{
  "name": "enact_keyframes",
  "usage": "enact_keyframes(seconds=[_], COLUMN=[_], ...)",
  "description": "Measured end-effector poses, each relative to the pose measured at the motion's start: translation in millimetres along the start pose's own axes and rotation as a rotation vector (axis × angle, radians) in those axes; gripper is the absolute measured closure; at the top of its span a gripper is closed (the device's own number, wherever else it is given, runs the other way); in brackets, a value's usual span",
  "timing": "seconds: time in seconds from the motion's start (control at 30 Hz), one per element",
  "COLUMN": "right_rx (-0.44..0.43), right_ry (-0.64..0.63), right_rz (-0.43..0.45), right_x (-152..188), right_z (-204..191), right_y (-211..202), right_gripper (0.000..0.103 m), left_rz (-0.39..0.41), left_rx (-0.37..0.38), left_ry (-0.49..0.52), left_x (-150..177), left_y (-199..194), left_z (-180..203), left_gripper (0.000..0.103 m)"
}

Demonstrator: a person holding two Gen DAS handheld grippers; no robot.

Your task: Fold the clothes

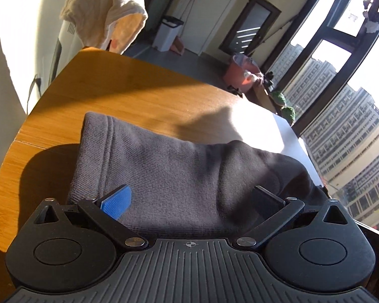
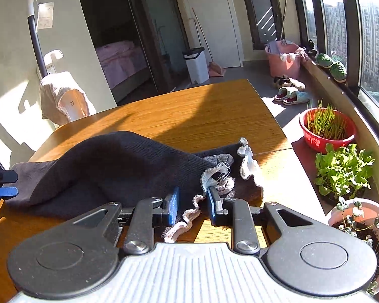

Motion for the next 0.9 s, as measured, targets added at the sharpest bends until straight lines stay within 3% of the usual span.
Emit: enact_keyframes(seconds=[0.1,0.2,0.3,0.47,0.53,0.6,0.63,0.67,0.8,0.9], right_rx=[-0.023,0.007,0.051,0.201,0.174,0.119,0.096,0.077,0.003,0.010], right_ry=[-0.044,-0.112,-0.096,-0.064,-0.038,-0.009,0.005,0.014,0.000,-0.020], right_rz=[0.101,0.178,0.134,0.053,0.061,0.069,0.069,0.068,0.027,0.002], right_x=[-38.0,-71.0,-69.7,-34.3,-30.1,-29.2,-27.7,-25.2,-3.5,1.9], right_z=[-6.2,-6.0,12.2,54.5,55.3,46.7,41.2,35.3,8.3,3.1], right_y=[-10.4,-18.2,-8.0,-1.5,-9.5,-17.5,-19.5,-20.7,-12.1,10.9], right_gripper=[0.098,0.098,0.098,0.097,0.097,0.087,0.075,0.073,0.073,0.070], left_rz=[0.002,0.004,0.012,0.019,0.015,0.013,0.015,0.017,0.004,0.005], left_rx=[-0.016,-0.014,-0.015,-0.028,-0.037,-0.026,-0.010,0.001,-0.012,-0.023], left_ry=[-0.002,-0.017,-0.015,0.013,0.008,-0.003,-0.006,-0.008,0.009,0.058], left_x=[-2.1,-4.4,-4.6,-3.9,-5.3,-7.7,-8.1,-7.2,6.8,13.0], left_y=[-1.2,-2.6,-2.4,-6.1,-8.8,-12.1,-13.9,-14.7,-8.2,-1.5], left_z=[-5.0,-8.6,-9.6,-11.5,-12.3,-8.7,-3.7,1.1,9.5,13.3], left_gripper=[0.000,0.000,0.000,0.000,0.000,0.000,0.000,0.000,0.000,0.000])
Point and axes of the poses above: each gripper's, at about its wrist camera, not at the fingertips, and y roughly the way its jaws point, z to its right, x to its underside, the point moved 9 cm from there along y, roughly the way its jaws point, and after that the axes turned 10 degrees about z, right-handed, at the moved point
